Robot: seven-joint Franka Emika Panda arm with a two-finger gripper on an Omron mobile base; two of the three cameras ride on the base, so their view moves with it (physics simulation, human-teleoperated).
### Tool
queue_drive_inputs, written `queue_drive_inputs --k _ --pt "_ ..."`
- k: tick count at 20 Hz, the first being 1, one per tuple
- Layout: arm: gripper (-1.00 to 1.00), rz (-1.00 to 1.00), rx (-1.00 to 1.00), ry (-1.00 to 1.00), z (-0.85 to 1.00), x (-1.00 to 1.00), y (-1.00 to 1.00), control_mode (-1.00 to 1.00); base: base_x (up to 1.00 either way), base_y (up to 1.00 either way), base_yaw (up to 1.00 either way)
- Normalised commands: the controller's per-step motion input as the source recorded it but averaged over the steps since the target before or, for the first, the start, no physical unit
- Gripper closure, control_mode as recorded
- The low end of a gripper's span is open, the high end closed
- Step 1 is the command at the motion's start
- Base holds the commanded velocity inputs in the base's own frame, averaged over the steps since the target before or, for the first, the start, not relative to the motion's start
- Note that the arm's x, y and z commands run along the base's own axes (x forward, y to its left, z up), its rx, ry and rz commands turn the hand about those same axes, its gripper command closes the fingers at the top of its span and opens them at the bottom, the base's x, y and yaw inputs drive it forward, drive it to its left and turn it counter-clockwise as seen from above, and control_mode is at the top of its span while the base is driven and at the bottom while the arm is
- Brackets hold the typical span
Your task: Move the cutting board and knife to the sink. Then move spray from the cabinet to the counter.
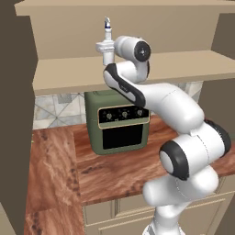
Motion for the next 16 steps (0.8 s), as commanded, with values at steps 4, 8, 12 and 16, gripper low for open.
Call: queue_drive_inputs --k 4,8,12,16 --pt "-1.0 0.0 0.0 0.0 -0.04 0.11 0.0 -1.0 0.0 0.0 0.0" --pt "-1.0 0.0 0.0 0.02 -0.03 0.24 0.08 -1.0 0.0 0.0 0.0" --pt "-1.0 0.0 0.0 0.04 -0.07 0.27 0.02 -1.0 0.0 0.0 0.0" --pt "-1.0 0.0 0.0 0.01 -0.05 0.16 0.0 -1.0 0.0 0.0 0.0"
